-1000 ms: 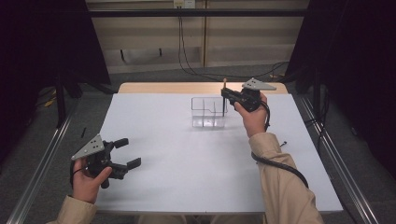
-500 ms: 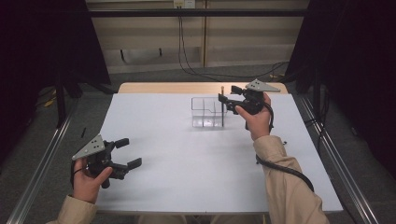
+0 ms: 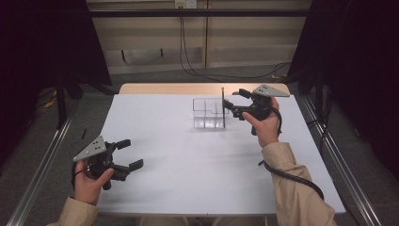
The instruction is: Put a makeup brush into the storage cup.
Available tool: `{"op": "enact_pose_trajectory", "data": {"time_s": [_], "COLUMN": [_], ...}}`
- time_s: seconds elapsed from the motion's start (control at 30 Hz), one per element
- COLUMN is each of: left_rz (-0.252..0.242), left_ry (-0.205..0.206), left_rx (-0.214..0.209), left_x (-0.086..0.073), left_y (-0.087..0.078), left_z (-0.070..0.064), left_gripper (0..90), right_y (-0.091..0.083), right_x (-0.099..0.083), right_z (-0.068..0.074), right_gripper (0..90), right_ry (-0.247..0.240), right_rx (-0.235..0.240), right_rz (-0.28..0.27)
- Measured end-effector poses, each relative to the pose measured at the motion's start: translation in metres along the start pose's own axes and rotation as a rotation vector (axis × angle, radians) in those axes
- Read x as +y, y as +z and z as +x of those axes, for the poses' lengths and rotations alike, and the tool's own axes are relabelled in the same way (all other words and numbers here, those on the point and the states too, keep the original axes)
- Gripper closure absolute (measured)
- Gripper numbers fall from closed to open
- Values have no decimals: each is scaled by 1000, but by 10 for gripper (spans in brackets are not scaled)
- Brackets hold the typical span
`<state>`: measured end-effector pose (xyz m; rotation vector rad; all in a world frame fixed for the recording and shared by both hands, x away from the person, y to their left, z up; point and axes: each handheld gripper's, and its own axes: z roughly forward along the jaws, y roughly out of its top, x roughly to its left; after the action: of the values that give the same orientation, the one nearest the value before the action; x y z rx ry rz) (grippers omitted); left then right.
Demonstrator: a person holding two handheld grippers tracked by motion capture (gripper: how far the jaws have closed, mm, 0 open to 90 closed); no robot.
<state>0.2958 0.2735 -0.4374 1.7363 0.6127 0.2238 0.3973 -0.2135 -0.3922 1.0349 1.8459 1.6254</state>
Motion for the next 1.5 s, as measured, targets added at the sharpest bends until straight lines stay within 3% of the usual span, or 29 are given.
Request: {"op": "enact_pose_trajectory", "data": {"time_s": [1.0,1.5], "left_rz": [-3,8], "left_ry": [-1,3], "left_rx": [1,-7], "left_x": [0,2], "left_y": [0,0], "left_z": [0,-1], "left_gripper": [9,9], "right_y": [-29,-47], "right_x": [-11,-20], "right_z": [7,6], "right_gripper": [77,68], "right_ry": [-49,-31], "right_rx": [23,25], "right_rz": [13,-4]}}
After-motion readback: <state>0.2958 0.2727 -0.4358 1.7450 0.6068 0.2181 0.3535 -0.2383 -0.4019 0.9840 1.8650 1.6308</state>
